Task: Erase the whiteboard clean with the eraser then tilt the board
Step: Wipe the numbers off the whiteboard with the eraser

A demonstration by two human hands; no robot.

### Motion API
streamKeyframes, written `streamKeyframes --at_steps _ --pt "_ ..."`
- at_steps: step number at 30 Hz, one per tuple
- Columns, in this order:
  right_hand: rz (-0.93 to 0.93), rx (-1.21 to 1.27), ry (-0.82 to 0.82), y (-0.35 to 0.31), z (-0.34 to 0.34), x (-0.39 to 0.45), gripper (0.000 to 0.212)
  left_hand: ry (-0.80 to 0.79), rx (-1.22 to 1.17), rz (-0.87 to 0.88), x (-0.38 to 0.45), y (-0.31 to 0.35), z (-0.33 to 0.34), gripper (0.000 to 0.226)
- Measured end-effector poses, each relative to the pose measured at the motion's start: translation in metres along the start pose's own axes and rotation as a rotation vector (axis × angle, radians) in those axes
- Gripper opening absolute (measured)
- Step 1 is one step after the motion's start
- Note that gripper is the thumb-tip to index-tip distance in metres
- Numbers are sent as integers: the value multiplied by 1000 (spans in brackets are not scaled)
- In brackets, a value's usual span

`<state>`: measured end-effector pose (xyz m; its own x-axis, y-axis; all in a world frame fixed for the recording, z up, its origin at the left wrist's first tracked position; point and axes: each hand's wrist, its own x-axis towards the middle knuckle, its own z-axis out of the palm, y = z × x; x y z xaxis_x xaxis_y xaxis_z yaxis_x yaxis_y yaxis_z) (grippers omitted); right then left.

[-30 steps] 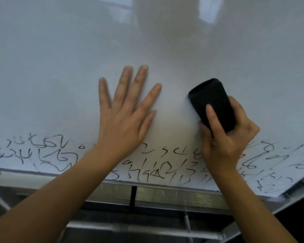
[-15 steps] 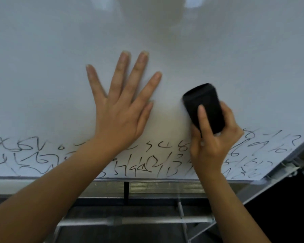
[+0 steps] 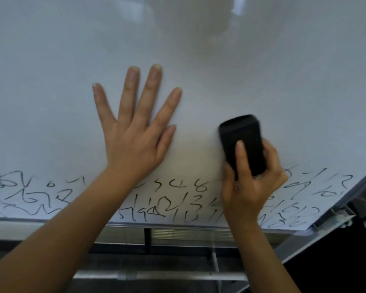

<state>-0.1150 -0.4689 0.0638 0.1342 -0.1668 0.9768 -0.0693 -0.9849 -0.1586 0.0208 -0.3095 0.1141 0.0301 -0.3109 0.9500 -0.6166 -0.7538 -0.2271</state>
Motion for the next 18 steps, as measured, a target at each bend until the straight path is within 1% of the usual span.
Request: streamKeyframes --at_steps 3,5,6,8,9,10,12,13,16,18 --pt "57 -17 57 6 -1 9 39 10 13 -3 -1 -1 0 55" --pt "102 -7 45 -3 2 1 40 5 21 -1 -2 -2 0 56" --pt "114 0 18 -9 4 -6 44 5 25 -1 -3 -3 0 55" --pt "107 9 -57 -21 7 -20 61 7 35 2 -1 -3 0 54" --pt "100 14 -82 -24 6 -24 65 7 33 5 0 -2 0 54" --pt "98 23 -85 -23 4 -25 60 10 33 6 1 -1 1 54" --pt "129 40 -53 -13 1 -20 50 13 31 2 3 1 1 54" --pt "160 39 -25 -7 -3 -14 49 9 27 -2 2 2 0 54" --pt "243 54 84 10 -9 7 49 -20 13 -15 3 2 -1 52" --pt "302 87 109 10 -11 12 52 -35 -2 -17 3 0 -3 51"
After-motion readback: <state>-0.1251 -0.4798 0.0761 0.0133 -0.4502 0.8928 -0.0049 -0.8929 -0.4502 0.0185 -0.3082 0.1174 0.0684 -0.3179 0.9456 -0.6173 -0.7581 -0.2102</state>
